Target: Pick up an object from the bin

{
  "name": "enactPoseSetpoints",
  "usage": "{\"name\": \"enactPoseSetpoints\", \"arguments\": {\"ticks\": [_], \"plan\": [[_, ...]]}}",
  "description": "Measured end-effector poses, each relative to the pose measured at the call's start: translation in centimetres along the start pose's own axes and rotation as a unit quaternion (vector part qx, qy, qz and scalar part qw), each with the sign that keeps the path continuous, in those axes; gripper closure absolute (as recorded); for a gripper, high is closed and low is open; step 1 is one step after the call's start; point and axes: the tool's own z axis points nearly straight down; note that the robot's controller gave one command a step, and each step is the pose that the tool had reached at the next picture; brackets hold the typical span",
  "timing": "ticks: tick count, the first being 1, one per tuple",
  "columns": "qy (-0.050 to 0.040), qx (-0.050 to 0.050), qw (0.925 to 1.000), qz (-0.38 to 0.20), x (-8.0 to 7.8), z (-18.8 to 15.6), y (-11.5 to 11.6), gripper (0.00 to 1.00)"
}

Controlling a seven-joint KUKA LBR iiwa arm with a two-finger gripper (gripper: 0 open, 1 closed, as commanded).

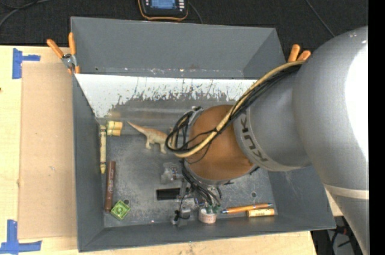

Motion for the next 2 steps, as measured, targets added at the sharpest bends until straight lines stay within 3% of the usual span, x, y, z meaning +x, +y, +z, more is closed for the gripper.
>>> {"name": "enactPoseSetpoints", "arguments": {"ticks": [1, 2], "plan": [[0.0005, 0.002, 0.9999, 0.017, -1.0, -4.4, -0.3, 0.0], [0.0068, 0.001, 1.0, 0.002, 0.4, -2.8, -0.8, 0.0]]}}
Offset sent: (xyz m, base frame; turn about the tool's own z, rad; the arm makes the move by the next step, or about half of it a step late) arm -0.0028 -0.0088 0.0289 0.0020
